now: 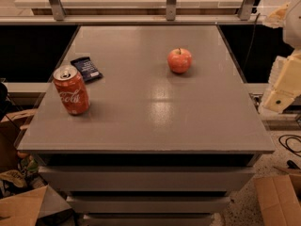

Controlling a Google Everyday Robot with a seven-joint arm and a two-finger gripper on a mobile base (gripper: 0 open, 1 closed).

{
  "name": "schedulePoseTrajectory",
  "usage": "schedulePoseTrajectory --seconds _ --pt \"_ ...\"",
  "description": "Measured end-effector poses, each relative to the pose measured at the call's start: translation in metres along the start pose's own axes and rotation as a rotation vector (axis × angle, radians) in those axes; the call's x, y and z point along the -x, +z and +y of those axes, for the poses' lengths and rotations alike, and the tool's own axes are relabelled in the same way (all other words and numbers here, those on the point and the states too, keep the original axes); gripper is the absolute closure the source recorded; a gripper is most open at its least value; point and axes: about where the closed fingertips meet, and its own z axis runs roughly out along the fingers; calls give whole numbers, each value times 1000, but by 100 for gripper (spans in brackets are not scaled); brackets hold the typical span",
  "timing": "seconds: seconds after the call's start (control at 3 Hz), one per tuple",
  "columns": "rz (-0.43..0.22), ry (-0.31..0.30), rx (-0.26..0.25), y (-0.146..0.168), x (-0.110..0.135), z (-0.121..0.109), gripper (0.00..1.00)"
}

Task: Move apple near coke can

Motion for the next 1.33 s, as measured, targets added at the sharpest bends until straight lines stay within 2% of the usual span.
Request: schedulePoseTrajectory --seconds 0.33,0.67,1.0,1.33 --pt "0 0 0 0 0 0 0" --pt "-44 24 -2 8 -1 -5 0" --pt "-139 38 0 29 9 -20 0" --pt "-278 68 8 53 24 -37 0"
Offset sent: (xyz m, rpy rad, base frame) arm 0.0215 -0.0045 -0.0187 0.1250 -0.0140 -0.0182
